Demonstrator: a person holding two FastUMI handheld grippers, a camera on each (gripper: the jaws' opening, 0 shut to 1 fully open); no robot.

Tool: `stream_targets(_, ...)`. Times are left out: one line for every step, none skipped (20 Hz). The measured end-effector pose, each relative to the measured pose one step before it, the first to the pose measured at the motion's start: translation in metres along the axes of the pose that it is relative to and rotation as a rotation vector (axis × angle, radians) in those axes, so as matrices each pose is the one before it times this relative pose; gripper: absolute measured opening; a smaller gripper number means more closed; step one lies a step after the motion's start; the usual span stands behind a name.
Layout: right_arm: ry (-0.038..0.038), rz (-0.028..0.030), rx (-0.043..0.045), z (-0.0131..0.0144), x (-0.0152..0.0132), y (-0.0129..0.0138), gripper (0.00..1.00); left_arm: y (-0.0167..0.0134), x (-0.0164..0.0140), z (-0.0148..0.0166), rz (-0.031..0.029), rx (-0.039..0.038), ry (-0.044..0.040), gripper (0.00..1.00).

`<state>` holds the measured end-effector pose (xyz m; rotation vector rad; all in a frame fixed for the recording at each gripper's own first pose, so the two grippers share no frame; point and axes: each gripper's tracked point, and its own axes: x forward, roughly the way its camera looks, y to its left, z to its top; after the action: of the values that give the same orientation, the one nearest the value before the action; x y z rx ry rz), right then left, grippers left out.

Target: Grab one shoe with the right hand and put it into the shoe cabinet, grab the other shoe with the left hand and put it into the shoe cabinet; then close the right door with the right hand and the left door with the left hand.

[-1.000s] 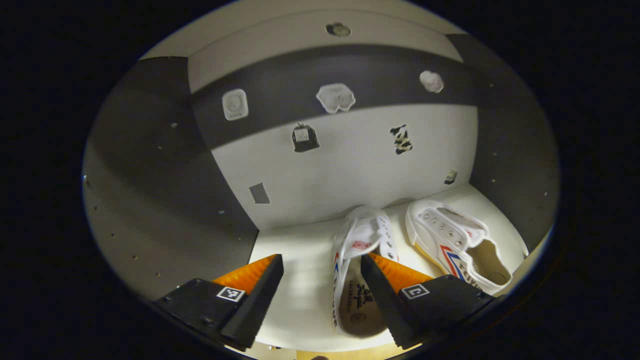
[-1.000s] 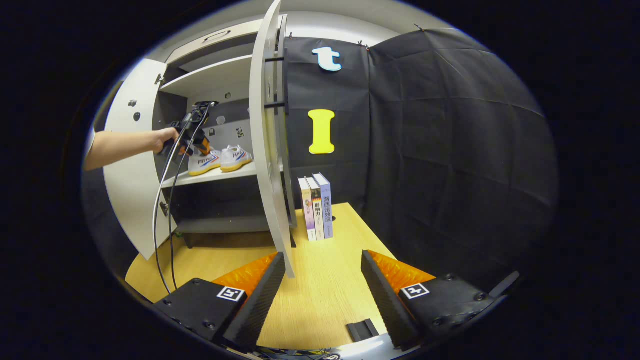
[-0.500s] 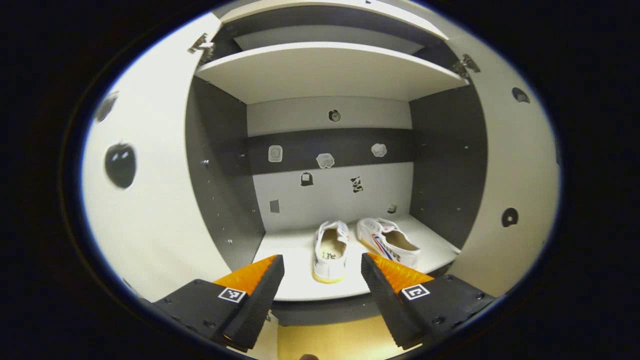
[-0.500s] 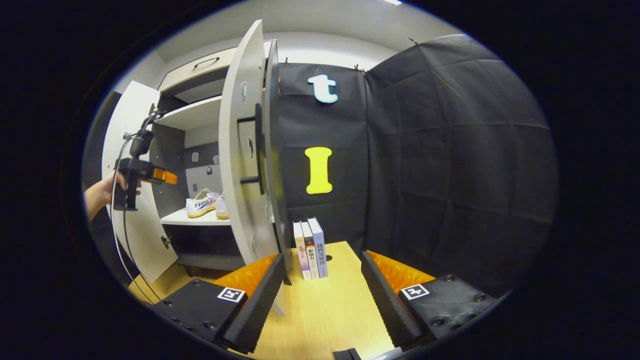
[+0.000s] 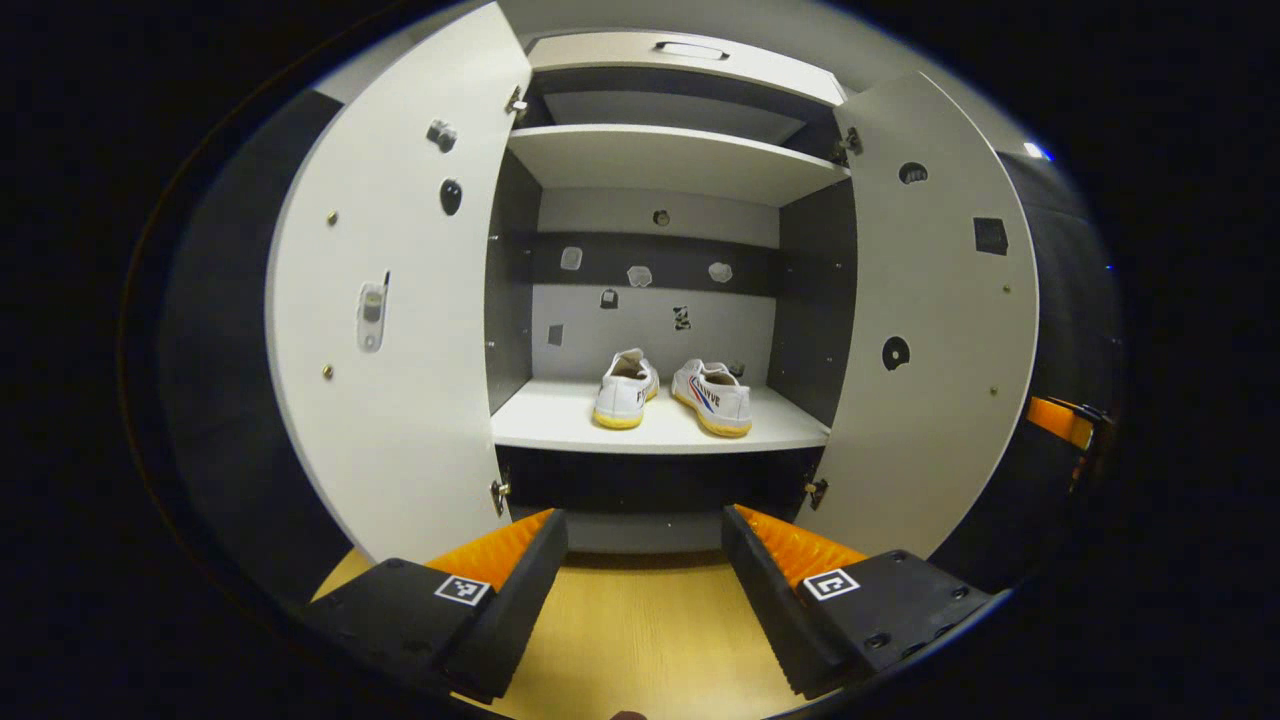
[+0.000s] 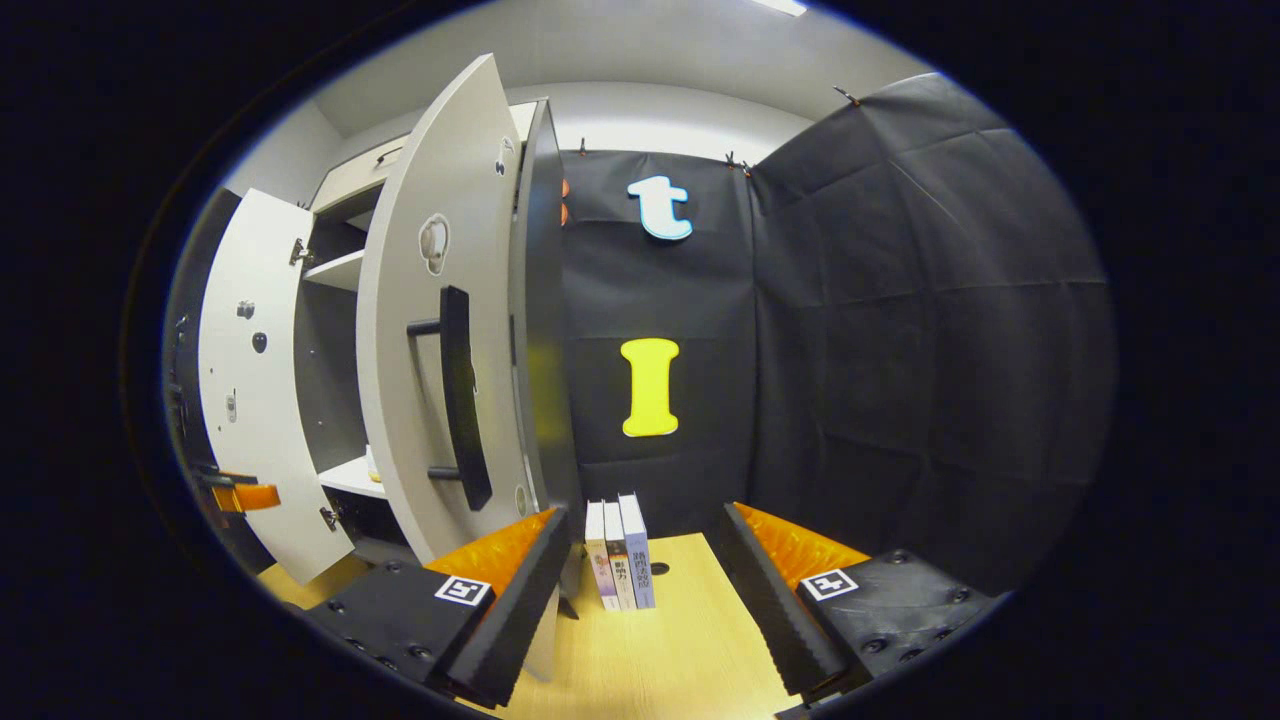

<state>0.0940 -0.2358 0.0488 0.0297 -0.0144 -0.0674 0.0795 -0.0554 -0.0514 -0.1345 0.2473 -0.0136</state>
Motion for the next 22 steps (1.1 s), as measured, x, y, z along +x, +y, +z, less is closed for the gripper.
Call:
stream_targets(-0.01103, 0.0218, -0.00739, 0.00763, 0.00925, 0.0029, 0.96, 0.00224, -0.00922, 0.00049, 0.00311, -0.0287, -0.01505, 0.97)
stream_targets(-0.00796, 0.02079, 0.00186, 0.00757, 0.00882, 0.0026, 0.96, 0.00218, -0.00851, 0.00034, -0.0013, -0.02764, -0.0115, 0.97)
stream_targets(-0.00007, 0.01696, 0.00981, 0.00617, 0.0089, 0.00359, 0.96, 0.00325, -0.00886, 0.00214, 0.00434, -0.02144, -0.01143, 0.97)
stream_targets(0.00948, 0.00336, 0.0095, 0.00389, 0.00855, 0.0007, 1.0, 0.00505, -0.00625, 0.00186, 0.00714, -0.01261, -0.00552, 0.96)
stream_targets(0.00603, 0.00398, 0.01648, 0.00537, 0.00639, 0.00096, 0.96, 0.00642, -0.0066, 0.00332, 0.01434, -0.00727, -0.00684, 0.95)
stream_targets(0.00351, 0.01764, 0.0213, 0.00529, 0.00761, 0.00594, 0.96, 0.00602, -0.00403, 0.00303, 0.01568, -0.00013, -0.00842, 0.95)
stream_targets(0.00049, 0.01847, 0.01832, 0.00463, 0.00761, 0.00766, 0.96, 0.00556, -0.00351, 0.00399, 0.01202, 0.00425, -0.00922, 0.95)
stream_targets(0.00248, 0.0121, 0.01053, 0.0043, 0.00489, 0.00572, 1.0, 0.00434, -0.00235, 0.00099, 0.01318, 0.00544, -0.0016, 0.95)
stream_targets(0.00369, 0.00239, 0.00129, 0.00237, 0.00463, 0.00306, 0.96, 0.00513, -0.00239, 0.00014, 0.01284, 0.0041, 0.0005, 0.95)
stream_targets(-0.00737, -0.01256, -0.01246, 0.00231, 0.0017, -0.00085, 0.96, 0.00247, -0.00208, 0.00029, 0.00642, 0.00209, -0.00084, 0.95)
stream_targets(-0.00893, -0.00687, -0.01103, 0.00608, 0.00047, -0.00124, 0.95, 0.00161, -0.00178, 0.00008, 0.00124, 0.0015, 0.0021, 0.95)
stream_targets(-0.00395, -0.00429, -0.00719, 0.00035, -0.00001, 0.00116, 0.96, 0.00187, -0.00155, -0.00163, 0.00167, 0.00347, 0.00409, 0.95)
stream_targets(0.00455, -0.00543, -0.00205, -0.0012, -0.00165, 0.00083, 0.95, 0.00215, -0.00075, -0.0009, 0.0002, 0.00479, 0.00547, 0.95)
stream_targets(0.00302, -0.004, 0.00141, -0.00103, -0.00215, 0.00069, 0.96, 0.00161, -0.00051, -0.00158, 0.00025, 0.00421, 0.00418, 0.95)
stream_targets(0.00044, -0.00366, 0.00174, 0.00043, -0.00154, 0.0024, 0.96, 0.0009, -0.00038, -0.00038, -0.00314, 0.00362, 0.00088, 0.95)
stream_targets(0.00024, -0.00251, -0.00126, 0.00003, -0.00184, 0.00238, 0.96, 0.00035, -0.00036, -0.00083, -0.00414, 0.00501, 0.0019, 0.95)
stream_targets(0.00401, 0.00034, -0.00954, -0.00005, -0.00133, 0.00475, 0.96, 0.00135, -0.00028, 0.0006, -0.00267, 0.00502, 0.00219, 0.95)
stream_targets(0.00202, -0.00185, -0.01458, -0.00045, -0.00078, 0.00338, 0.96, 0.00169, 0.00008, -0.00042, -0.00542, 0.00207, 0.00031, 0.95)
stream_targets(-0.00085, -0.00418, -0.01712, 0.00104, -0.00046, 0.00342, 0.96, 0.00161, -0.00055, 0.0004, -0.00518, -0.00231, -0.00441, 0.95)
stream_targets(-0.00018, -0.00495, -0.01427, 0.00089, -0.00009, 0.00335, 0.96, 0.00235, -0.00062, 0.00008, -0.00371, -0.00674, -0.00345, 0.95)
stream_targets(0.00475, 0.00047, -0.00032, -0.00102, 0.0009, 0.00528, 0.96, 0.00405, -0.00093, -0.00065, 0.00075, -0.00906, 0.00202, 0.95)
stream_targets(0.00961, 0.00687, 0.01025, -0.0028, -0.00143, 0.00774, 0.96, 0.0058, -0.00072, -0.00141, 0.0051, -0.00871, 0.00126, 0.95)
